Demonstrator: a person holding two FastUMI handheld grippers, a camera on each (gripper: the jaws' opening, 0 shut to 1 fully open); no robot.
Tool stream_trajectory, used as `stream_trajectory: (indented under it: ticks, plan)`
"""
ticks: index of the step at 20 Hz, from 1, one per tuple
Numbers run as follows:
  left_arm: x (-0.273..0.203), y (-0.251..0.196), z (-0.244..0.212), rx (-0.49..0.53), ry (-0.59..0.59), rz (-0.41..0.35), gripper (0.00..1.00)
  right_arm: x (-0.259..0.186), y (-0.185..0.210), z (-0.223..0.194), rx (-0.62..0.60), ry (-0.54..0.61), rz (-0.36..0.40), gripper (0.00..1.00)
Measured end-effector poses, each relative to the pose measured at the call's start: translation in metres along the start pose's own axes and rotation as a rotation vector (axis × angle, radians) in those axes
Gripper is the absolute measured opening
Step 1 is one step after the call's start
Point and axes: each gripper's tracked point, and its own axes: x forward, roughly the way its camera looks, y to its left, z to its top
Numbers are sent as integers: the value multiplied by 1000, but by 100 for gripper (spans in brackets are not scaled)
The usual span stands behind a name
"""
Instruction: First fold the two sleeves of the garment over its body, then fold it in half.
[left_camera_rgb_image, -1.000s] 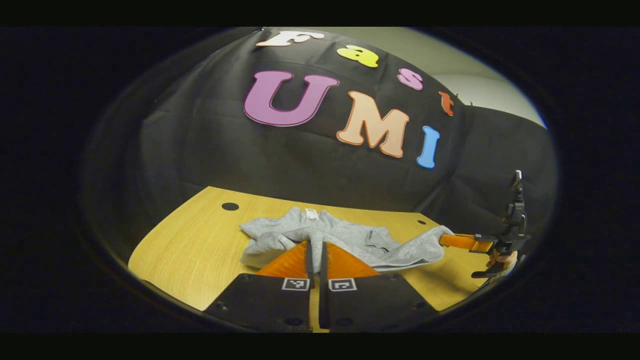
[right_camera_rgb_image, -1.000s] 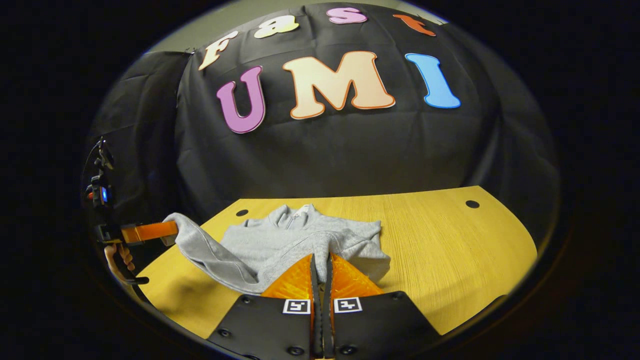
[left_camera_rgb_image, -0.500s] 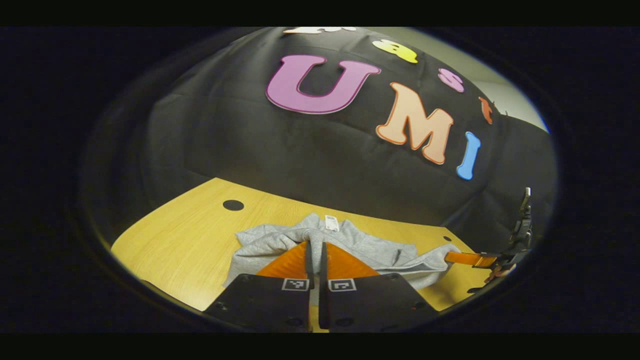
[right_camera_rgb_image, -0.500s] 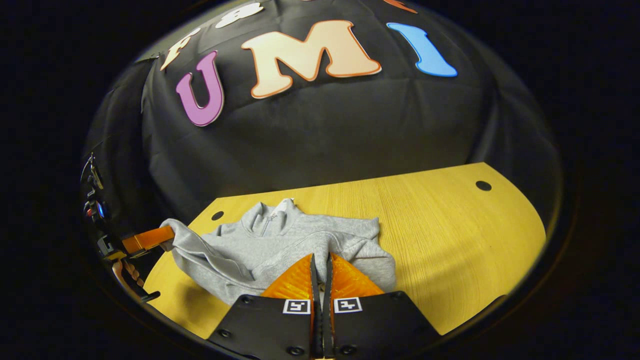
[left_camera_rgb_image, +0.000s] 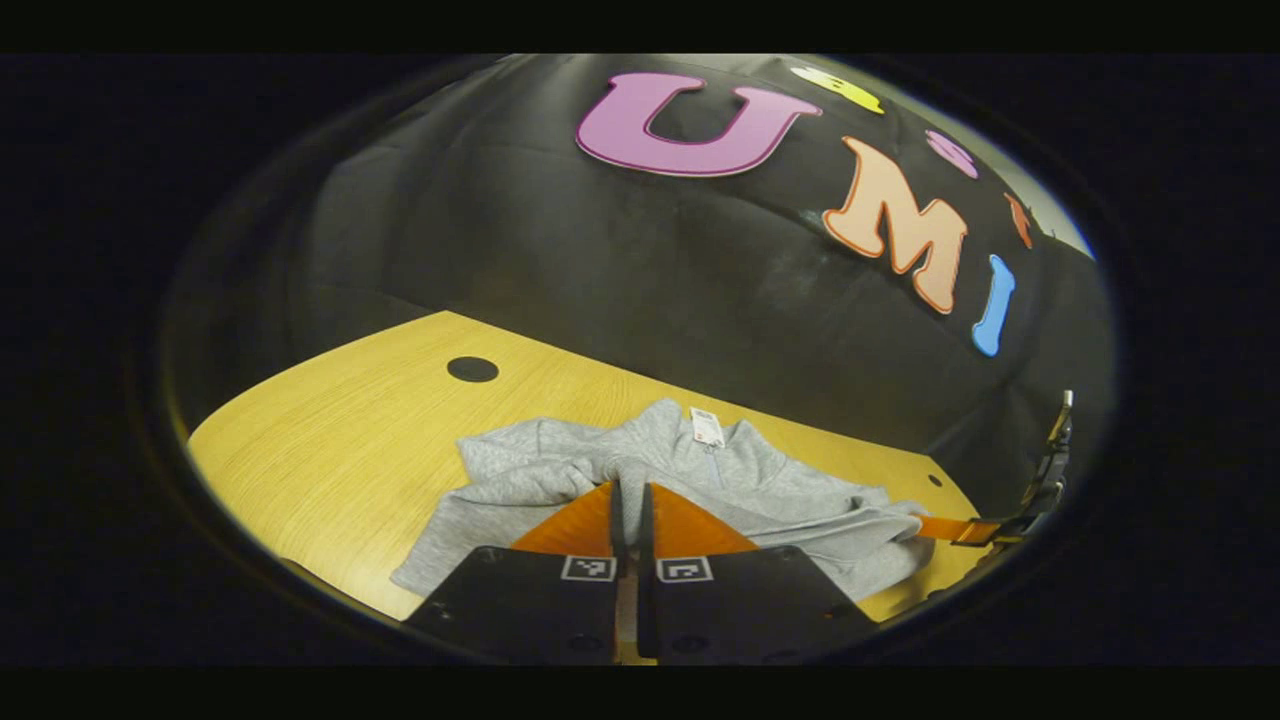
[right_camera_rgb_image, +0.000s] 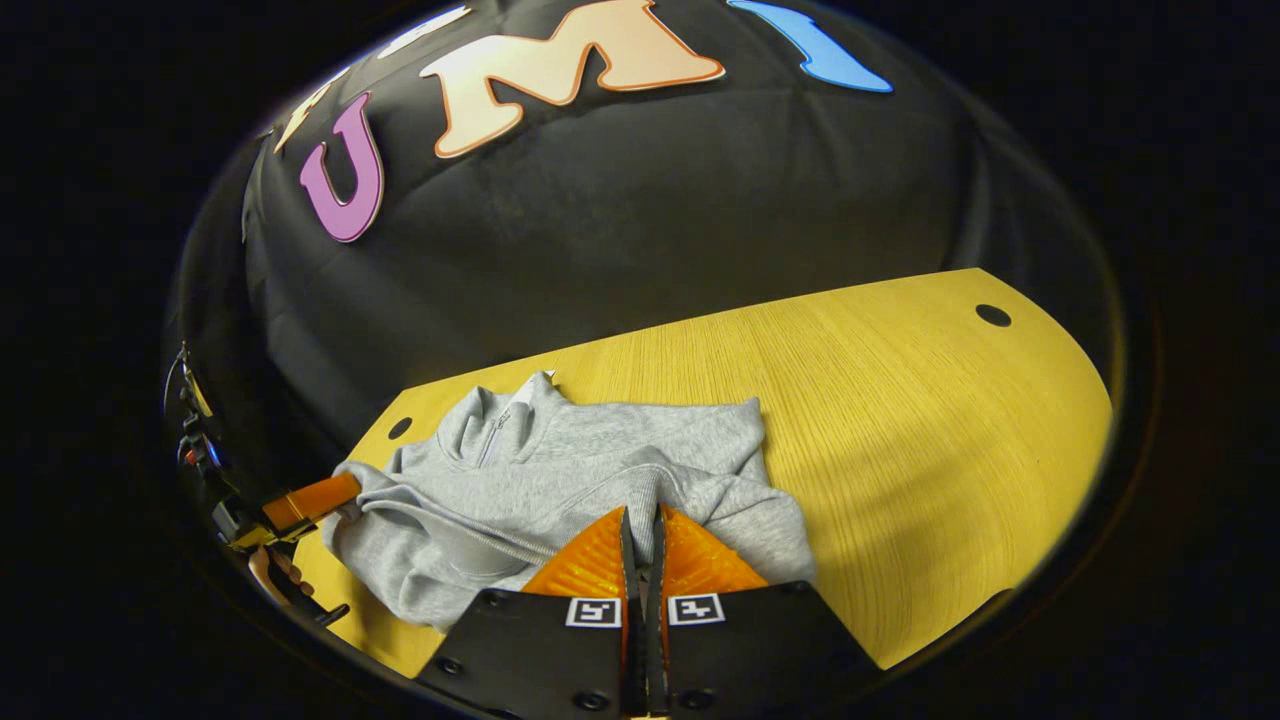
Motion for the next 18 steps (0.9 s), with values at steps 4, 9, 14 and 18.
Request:
stream_trajectory:
  ticks: [4,9,14,18]
  plan:
    - [2,3,26,74,-80,38,25,-5,-2,47,34,-146,0,20]
    - [-19,-3,67,168,-174,85,92,-40,-5,103,36,-315,11,97]
    - [-67,-20,113,173,-328,51,94,-91,2,121,-16,-447,34,97]
    - [-111,-15,108,232,-397,66,94,-139,3,115,-76,-543,22,97]
